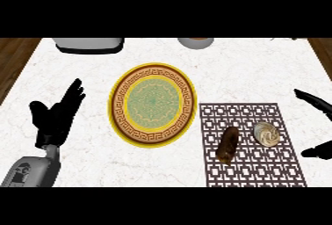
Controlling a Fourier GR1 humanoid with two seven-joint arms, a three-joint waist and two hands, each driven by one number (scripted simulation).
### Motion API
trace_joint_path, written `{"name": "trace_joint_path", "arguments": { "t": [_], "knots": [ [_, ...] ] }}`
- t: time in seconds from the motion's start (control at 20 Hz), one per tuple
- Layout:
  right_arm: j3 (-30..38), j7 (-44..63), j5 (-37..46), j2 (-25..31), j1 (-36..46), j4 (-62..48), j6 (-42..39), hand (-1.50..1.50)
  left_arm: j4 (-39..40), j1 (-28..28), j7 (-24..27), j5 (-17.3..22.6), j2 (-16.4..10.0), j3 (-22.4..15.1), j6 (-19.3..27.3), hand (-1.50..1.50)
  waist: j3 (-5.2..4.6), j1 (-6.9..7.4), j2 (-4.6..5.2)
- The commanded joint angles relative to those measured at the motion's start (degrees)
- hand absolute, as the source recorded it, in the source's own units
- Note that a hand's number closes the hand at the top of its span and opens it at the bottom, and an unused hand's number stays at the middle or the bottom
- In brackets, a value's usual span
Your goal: Pick the cupcake from the placemat and place it in the plate
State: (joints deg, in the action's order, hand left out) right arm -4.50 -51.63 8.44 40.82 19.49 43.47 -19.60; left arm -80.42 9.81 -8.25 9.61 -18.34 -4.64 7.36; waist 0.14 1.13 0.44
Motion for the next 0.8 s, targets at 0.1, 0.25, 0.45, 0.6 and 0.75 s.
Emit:
{"name": "trace_joint_path", "arguments": {
  "t": [0.1, 0.25, 0.45, 0.6, 0.75],
  "knots": [
    [-4.94, -5.97, 7.27, 0.09, 3.81, -4.42, -2.61, -1.5, 3.21, 1.26, 1.84, -0.89, 1.27, 0.97, -0.67, 0.0, -0.09, -0.45, -0.16],
    [-7.63, 0.78, 9.05, 0.39, 5.38, -0.73, -3.94, -1.5, 1.92, -0.99, 1.71, -0.85, 1.1, 1.05, -1.31, 0.0, -0.15, -0.46, -0.36],
    [-9.12, 2.87, 13.88, -0.28, 3.48, 2.16, 1.97, -1.5, -0.93, -2.02, 0.64, -2.29, 1.21, 1.43, -0.75, 0.0, -0.14, -0.87, -0.49],
    [-9.27, 3.41, 17.18, 0.45, 4.32, 0.78, 2.7, -1.5, 4.12, 1.6, 1.44, -1.57, 0.78, 4.0, -2.68, 0.0, -0.15, -1.0, -0.4],
    [-10.11, 5.9, 20.24, -1.34, 4.12, 1.18, 3.67, -1.5, -0.41, 0.05, -0.59, -2.18, 1.88, 3.18, -2.14, 0.0, -0.14, -0.91, -0.48]
  ]
}}
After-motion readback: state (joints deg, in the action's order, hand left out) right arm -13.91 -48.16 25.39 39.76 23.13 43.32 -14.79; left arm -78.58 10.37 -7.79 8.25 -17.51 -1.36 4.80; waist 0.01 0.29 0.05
